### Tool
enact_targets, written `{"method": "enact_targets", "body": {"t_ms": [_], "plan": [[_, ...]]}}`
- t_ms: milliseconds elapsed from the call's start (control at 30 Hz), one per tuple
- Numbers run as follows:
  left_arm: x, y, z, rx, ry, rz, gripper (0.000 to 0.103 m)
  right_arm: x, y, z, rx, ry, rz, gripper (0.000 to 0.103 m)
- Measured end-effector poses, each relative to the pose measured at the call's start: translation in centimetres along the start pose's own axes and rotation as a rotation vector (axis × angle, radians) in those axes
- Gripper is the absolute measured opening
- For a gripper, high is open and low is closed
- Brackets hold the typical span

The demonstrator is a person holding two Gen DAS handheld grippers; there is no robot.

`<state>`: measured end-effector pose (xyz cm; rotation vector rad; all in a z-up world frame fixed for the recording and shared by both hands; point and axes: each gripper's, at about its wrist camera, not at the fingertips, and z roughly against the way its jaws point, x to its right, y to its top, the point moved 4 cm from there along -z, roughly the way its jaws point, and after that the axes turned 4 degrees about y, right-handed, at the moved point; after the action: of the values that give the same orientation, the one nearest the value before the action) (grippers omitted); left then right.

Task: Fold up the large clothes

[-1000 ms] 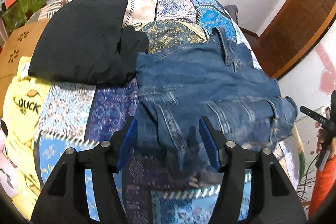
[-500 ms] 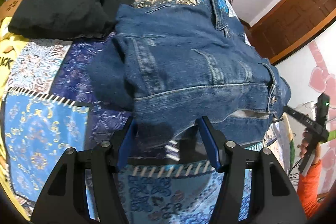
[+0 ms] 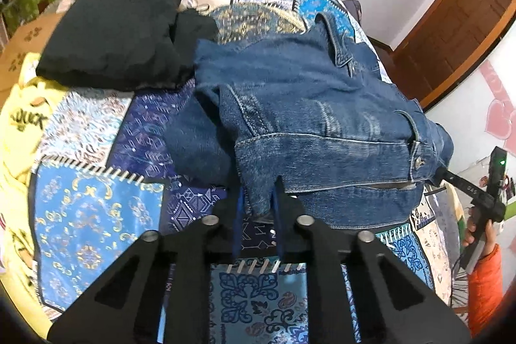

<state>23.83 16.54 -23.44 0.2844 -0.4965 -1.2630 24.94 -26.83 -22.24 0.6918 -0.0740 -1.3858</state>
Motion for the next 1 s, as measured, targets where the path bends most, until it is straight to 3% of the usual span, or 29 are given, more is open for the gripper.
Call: {"method": "enact_targets", "body": {"t_ms": [100, 233, 367, 600, 700, 800, 933, 1000], "plan": [[1.0, 0.4, 1.0, 0.037, 0.025, -0.053, 0.010, -0.7, 0.9, 1.7, 0.032, 0.027, 0.019, 0.016], [2.2, 2.2, 2.5, 0.080, 0.003, -0.077, 0.009, -2.2, 3.5, 3.6, 0.091, 0.054, 0.078, 0.016], [3.2, 6.2, 4.3, 0.143, -0.074, -0.062, 0.009, -3.2, 7.1, 4.1, 0.138, 0.074, 0.100, 0.016], [3.7, 15.1, 2.4, 0.173, -0.077, -0.007, 0.007, -4.3, 15.3, 0.9, 0.191, -0.033, 0.078, 0.015], [3.1, 18.3, 0.2, 0.180, -0.014, 0.018, 0.007, -4.2, 17.5, -1.9, 0.172, -0.089, 0.066, 0.015], [1.8, 20.2, -2.9, 0.139, 0.015, 0.070, 0.007, -3.3, 18.4, -4.2, 0.135, -0.110, 0.021, 0.016], [0.2, 19.9, -7.9, 0.021, 0.093, 0.067, 0.010, -1.7, 18.8, -5.2, 0.093, -0.216, 0.014, 0.019], [-0.1, 19.3, -8.7, 0.011, 0.162, 0.025, 0.010, -1.1, 19.1, -3.9, 0.116, -0.264, 0.020, 0.020]]}}
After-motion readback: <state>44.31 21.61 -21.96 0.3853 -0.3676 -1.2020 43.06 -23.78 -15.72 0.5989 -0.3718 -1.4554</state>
